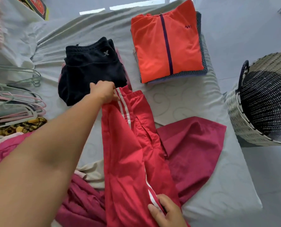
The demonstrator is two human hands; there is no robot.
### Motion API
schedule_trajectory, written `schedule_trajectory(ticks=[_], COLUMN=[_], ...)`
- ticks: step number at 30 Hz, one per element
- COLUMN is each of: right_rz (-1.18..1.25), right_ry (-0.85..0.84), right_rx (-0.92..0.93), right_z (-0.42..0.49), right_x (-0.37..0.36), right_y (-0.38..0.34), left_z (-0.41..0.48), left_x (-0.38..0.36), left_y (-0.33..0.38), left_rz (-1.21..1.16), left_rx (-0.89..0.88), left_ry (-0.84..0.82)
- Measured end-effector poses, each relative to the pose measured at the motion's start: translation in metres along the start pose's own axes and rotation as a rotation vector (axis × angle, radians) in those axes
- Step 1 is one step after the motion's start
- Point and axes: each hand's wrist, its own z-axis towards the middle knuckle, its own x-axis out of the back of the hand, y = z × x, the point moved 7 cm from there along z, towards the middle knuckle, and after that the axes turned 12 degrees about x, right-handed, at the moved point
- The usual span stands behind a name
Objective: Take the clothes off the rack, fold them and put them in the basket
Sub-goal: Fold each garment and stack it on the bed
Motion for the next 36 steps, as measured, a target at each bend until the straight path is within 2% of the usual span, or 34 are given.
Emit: schedule_trajectory(ticks=[2,5,7,10,13,15,16,19,20,21,23,25,28,30,33,34,36], right_rz=[-0.065,-0.149,-0.088,0.131,0.018,-0.024,-0.030,0.062,0.031,-0.044,-0.236,-0.231,-0.239,-0.220,-0.366,-0.470,-0.703], right_ry=[0.008,0.046,0.140,0.206,0.239,0.224,0.221,0.207,0.224,0.275,0.307,0.259,0.234,0.280,0.411,0.408,0.269], right_rx=[0.109,0.196,0.192,-0.070,-0.235,-0.249,-0.262,-0.282,-0.264,-0.230,-0.137,-0.139,-0.187,-0.120,0.082,0.163,0.357], right_z=[-0.003,-0.009,-0.015,-0.015,-0.010,-0.007,-0.007,-0.006,-0.007,-0.010,-0.016,-0.017,0.001,0.039,0.113,0.139,0.188], right_x=[0.004,0.004,0.006,0.005,0.011,0.011,0.011,0.002,0.000,0.003,0.005,-0.002,0.002,0.015,0.035,0.034,0.014], right_y=[-0.002,-0.011,-0.011,0.011,0.036,0.041,0.041,0.035,0.039,0.041,0.048,0.052,0.044,0.023,-0.017,-0.027,-0.043], left_z=[-0.002,-0.018,-0.024,-0.008,0.001,-0.009,-0.021,-0.074,-0.087,-0.094,-0.089,-0.078,-0.065,-0.060,-0.064,-0.076,-0.116], left_x=[0.005,0.023,0.047,0.081,0.089,0.075,0.062,-0.010,-0.037,-0.060,-0.085,-0.095,-0.097,-0.081,-0.050,-0.050,-0.074], left_y=[-0.016,-0.047,-0.065,-0.052,-0.006,0.016,0.027,0.060,0.059,0.051,0.025,0.015,0.042,0.055,0.032,0.022,0.019], left_rz=[-0.204,-0.767,-0.933,-0.709,-0.488,-0.369,-0.350,-0.222,-0.167,-0.133,-0.215,-0.300,-0.199,-0.234,-0.545,-0.569,-0.472], left_rx=[-0.017,0.018,0.054,-0.020,-0.040,0.002,-0.035,-0.397,-0.445,-0.423,-0.240,-0.128,-0.284,-0.383,-0.268,-0.240,-0.308], left_ry=[-0.117,-0.391,-0.363,-0.060,0.218,0.356,0.400,0.429,0.409,0.400,0.289,0.160,-0.001,0.052,0.331,0.413,0.423])
